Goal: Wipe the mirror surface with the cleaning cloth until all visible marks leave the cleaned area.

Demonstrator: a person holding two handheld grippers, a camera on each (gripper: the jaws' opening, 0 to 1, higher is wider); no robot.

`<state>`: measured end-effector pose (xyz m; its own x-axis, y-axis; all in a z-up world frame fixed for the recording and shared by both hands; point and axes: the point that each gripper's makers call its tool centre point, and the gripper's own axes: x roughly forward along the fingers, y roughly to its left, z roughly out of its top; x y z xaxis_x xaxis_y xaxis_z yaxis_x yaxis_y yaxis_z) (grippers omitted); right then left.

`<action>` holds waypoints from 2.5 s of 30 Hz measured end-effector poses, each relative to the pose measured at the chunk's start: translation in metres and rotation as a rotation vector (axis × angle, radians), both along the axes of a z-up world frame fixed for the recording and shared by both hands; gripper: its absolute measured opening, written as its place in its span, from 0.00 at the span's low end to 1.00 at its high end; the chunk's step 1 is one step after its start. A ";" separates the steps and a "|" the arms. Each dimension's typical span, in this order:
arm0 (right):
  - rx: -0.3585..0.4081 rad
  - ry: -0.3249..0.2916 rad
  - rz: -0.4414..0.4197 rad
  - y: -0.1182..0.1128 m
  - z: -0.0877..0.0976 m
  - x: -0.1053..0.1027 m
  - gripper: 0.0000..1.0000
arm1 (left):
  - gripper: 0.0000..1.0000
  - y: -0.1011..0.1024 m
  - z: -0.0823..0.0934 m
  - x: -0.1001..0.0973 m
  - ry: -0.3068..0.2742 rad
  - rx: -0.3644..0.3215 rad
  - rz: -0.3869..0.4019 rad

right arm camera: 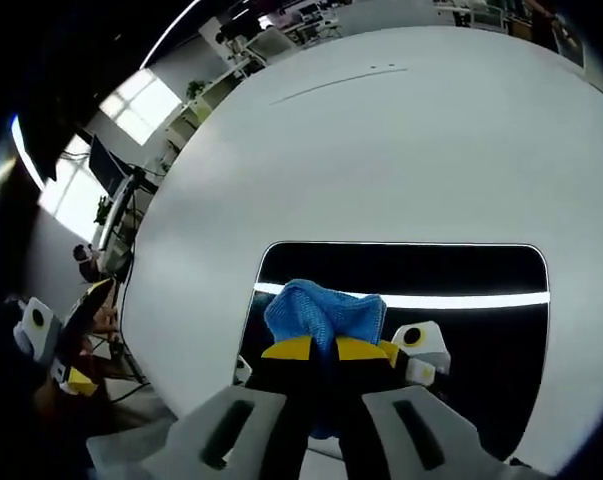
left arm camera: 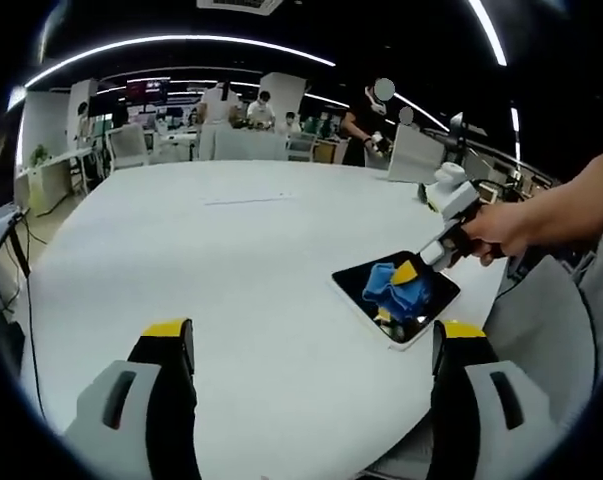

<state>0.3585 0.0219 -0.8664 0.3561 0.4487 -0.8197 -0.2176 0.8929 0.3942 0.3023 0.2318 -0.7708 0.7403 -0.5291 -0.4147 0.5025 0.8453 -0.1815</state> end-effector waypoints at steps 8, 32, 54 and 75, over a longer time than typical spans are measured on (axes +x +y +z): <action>-0.013 -0.003 -0.022 -0.021 0.000 -0.002 0.00 | 0.99 0.001 -0.005 -0.002 0.003 0.020 -0.014; -0.046 -0.013 -0.063 -0.070 0.000 0.000 0.01 | 0.99 0.002 -0.003 0.004 -0.067 0.052 -0.016; -0.074 -0.008 -0.142 -0.118 -0.003 0.003 0.01 | 0.99 0.006 0.003 -0.003 -0.065 0.019 0.029; -0.174 -0.054 -0.165 -0.142 -0.002 0.005 0.01 | 0.99 0.004 0.004 -0.006 -0.067 0.031 0.027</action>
